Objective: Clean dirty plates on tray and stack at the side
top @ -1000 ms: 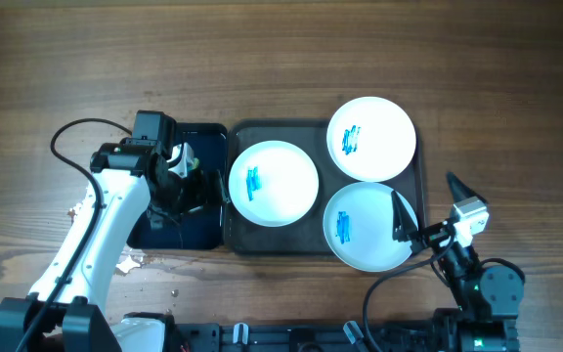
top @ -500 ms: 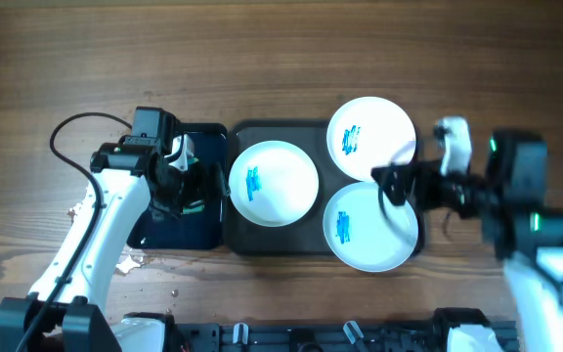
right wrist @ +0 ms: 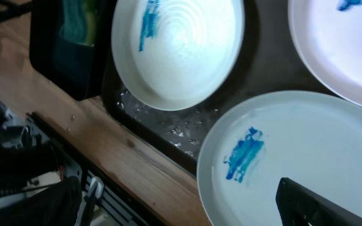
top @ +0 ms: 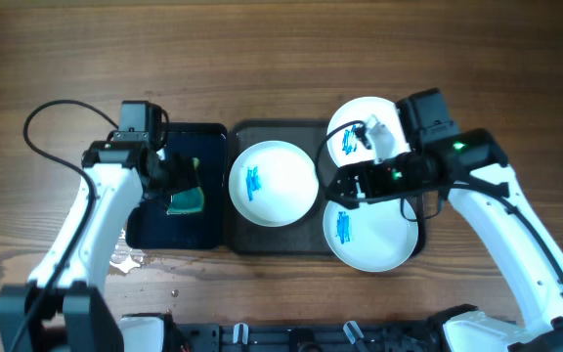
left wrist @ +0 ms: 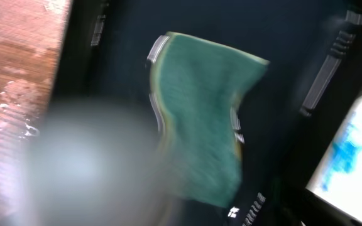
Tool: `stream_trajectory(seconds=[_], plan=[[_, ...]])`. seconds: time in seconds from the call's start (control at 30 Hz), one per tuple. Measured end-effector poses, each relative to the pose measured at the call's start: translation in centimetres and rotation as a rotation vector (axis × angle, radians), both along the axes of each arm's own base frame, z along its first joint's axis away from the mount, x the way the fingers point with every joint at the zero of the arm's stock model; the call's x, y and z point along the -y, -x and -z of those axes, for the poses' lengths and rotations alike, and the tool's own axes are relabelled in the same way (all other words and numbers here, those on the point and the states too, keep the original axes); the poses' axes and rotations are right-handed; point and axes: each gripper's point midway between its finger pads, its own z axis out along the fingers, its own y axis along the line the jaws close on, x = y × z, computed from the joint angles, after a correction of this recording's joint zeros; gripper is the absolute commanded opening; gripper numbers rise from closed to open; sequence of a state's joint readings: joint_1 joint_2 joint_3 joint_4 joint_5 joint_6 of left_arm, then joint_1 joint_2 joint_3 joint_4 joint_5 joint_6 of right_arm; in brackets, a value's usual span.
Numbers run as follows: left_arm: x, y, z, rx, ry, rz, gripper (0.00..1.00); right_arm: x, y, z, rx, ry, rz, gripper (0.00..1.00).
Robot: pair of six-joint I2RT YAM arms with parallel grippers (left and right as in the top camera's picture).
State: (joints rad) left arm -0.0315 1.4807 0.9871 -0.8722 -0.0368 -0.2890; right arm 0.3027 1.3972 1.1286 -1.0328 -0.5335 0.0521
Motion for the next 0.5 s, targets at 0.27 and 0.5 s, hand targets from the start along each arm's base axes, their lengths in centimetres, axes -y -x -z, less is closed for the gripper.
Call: stream_trajectory(seconds=[0.27, 0.5], plan=[[-1.2, 0.3, 5.6, -0.168, -0.015, -0.022, 0.80, -2.4, 1.1, -0.1, 0.027, 0.002, -0.090, 1.00], [-1.1, -0.2, 5.6, -0.153, -0.015, -0.018, 0.80, -2.3, 0.5, -0.1, 0.057, 0.009, -0.084, 1.00]])
